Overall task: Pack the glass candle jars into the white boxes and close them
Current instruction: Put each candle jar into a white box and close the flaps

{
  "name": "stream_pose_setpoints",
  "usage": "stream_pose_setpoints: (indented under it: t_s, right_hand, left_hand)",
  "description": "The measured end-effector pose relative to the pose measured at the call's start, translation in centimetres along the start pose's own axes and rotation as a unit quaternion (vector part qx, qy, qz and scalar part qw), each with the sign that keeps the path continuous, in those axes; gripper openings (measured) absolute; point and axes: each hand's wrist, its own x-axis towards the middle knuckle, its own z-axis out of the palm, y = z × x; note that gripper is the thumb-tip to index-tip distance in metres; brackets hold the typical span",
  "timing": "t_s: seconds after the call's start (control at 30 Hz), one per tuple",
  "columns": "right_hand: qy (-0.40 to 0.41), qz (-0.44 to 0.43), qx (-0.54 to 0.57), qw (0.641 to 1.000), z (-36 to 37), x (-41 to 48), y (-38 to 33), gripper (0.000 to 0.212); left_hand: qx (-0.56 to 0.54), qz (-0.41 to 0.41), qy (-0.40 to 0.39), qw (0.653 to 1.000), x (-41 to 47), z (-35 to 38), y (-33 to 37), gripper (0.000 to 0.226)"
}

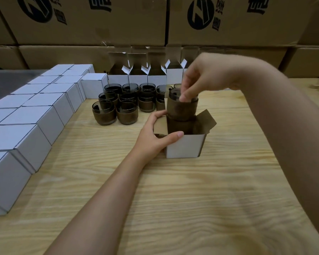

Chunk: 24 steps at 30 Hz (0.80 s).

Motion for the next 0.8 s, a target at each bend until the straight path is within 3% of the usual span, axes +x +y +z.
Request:
stream_pose_setpoints:
  t_s: [0.23,0.53,0.8]
  right_hand:
    - [-0.030,0.042,0.029,0.998,3.5,-1.4,1.5,0.013]
    - [-0.005,0.076,-0.089,0.993,6.1,-0.7,0.4,0.031]
    - [-0.020,0.116,-0.099,0.988,6.7,-0.4,0.3,0.046]
  left_hand:
    - [-0.005,0.019,0.003,1.000,-0.1,0.0,0.0,0.069]
    - [0.001,0.015,-0.004,1.000,-0.1,0.0,0.0,0.070]
    - [0.011,0.023,-0.002,1.000,-0.1,0.0,0.1,0.069]
